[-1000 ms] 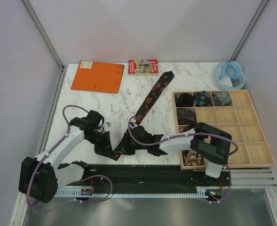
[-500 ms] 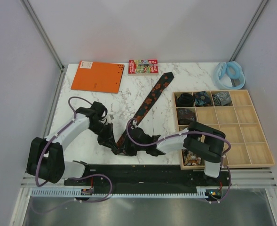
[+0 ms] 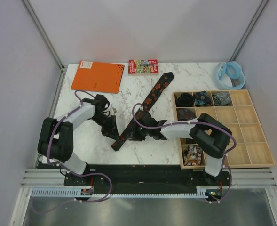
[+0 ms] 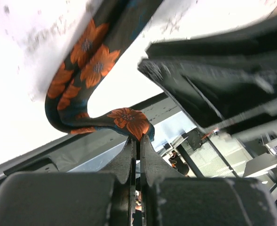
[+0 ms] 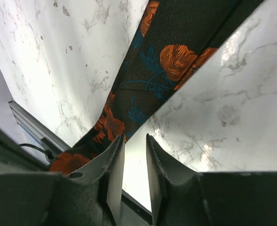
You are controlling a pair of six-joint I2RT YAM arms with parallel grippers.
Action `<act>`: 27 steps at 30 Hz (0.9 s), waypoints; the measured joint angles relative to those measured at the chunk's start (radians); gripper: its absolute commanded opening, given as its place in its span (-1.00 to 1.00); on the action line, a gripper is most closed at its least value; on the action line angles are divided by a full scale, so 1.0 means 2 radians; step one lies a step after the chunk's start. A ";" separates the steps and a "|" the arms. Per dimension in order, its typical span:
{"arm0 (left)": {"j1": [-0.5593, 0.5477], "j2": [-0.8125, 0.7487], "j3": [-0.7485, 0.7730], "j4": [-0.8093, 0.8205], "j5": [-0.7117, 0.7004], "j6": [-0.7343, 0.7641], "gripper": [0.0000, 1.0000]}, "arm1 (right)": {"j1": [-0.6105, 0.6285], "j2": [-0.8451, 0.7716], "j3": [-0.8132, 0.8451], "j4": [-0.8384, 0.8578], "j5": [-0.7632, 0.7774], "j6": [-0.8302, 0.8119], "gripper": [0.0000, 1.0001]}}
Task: Roll the ties
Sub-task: Roll the tie at the center of the board.
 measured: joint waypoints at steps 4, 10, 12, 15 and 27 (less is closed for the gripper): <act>0.002 0.027 0.016 0.004 0.001 0.007 -0.83 | -0.003 -0.028 0.000 -0.029 0.003 -0.024 -0.33; 0.009 0.042 0.021 0.016 0.001 0.012 -0.51 | -0.003 -0.059 0.000 -0.050 0.007 -0.041 -0.32; 0.011 0.045 0.022 0.019 0.001 0.012 -0.46 | -0.003 -0.062 -0.001 -0.054 0.008 -0.043 -0.32; 0.013 0.056 0.027 0.025 0.001 0.012 -0.40 | -0.003 -0.069 -0.002 -0.060 0.009 -0.045 -0.32; 0.014 0.086 0.055 0.040 0.000 0.014 0.11 | -0.003 -0.094 -0.002 -0.074 0.010 -0.053 -0.28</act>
